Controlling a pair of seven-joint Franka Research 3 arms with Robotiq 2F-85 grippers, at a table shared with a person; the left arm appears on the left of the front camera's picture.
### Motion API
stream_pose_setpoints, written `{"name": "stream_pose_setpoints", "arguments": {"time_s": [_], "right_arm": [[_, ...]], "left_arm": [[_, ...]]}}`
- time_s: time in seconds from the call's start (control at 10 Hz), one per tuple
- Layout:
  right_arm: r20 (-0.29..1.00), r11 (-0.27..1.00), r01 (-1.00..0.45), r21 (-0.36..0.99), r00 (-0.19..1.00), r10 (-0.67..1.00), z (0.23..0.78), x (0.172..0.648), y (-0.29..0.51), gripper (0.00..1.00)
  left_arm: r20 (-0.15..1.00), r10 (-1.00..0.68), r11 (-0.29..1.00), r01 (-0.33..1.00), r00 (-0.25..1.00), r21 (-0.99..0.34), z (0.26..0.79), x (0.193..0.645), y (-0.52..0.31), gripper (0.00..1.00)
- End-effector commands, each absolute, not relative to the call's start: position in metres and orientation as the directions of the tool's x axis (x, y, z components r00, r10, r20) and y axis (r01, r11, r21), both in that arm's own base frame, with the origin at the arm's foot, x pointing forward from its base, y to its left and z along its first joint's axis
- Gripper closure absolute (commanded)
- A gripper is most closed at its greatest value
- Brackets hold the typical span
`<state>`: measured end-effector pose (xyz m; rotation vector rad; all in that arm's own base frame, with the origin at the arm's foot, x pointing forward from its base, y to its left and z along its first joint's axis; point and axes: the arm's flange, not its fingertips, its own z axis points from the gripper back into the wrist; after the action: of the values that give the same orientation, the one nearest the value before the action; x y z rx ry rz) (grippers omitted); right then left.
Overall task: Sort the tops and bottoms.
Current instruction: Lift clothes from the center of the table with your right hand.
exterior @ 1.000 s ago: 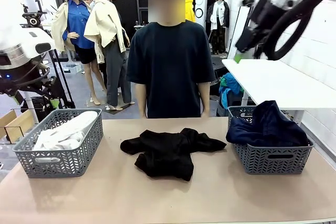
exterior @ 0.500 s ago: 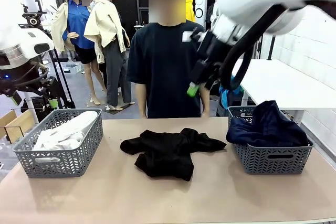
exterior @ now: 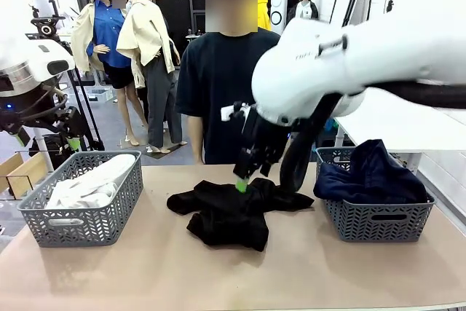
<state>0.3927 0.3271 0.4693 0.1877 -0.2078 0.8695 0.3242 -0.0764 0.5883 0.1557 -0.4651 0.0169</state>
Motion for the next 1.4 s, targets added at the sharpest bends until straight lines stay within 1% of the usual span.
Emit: {"name": "stream_pose_setpoints", "arguments": {"time_s": [0.0,0.1,0.2,0.3,0.6,0.7,0.9,1.3], "right_arm": [[0.221,0.634,-0.773,-0.012,0.617,0.756,0.427,0.386,0.344,0.00],[0.206,0.625,-0.779,-0.050,0.604,0.770,0.410,0.384,0.353,0.00],[0.199,0.633,-0.769,-0.087,0.609,0.768,0.404,0.381,0.350,0.00],[0.212,0.614,-0.790,0.003,0.600,0.771,0.423,0.382,0.342,0.00],[0.212,0.614,-0.790,0.003,0.600,0.771,0.423,0.382,0.342,0.00],[0.210,0.619,-0.785,-0.024,0.601,0.771,0.417,0.384,0.346,0.00],[0.172,0.611,-0.792,-0.005,0.601,0.780,0.385,0.411,0.363,0.00],[0.098,0.593,-0.803,0.053,0.596,0.797,0.350,0.423,0.374,0.00]], "left_arm": [[0.439,-0.019,0.989,-0.048,0.898,0.142,0.589,0.324,-0.073,0.00],[0.439,-0.019,0.989,-0.048,0.898,0.142,0.589,0.324,-0.073,0.00],[0.439,-0.019,0.989,-0.048,0.898,0.142,0.589,0.324,-0.073,0.00],[0.439,-0.019,0.989,-0.048,0.898,0.142,0.589,0.324,-0.073,0.00],[0.439,-0.019,0.989,-0.048,0.898,0.142,0.589,0.324,-0.073,0.00],[0.439,-0.019,0.989,-0.048,0.898,0.142,0.589,0.324,-0.073,0.00],[0.439,-0.019,0.989,-0.048,0.898,0.142,0.589,0.324,-0.073,0.00],[0.439,-0.019,0.989,-0.048,0.898,0.142,0.589,0.324,-0.073,0.00]]}}
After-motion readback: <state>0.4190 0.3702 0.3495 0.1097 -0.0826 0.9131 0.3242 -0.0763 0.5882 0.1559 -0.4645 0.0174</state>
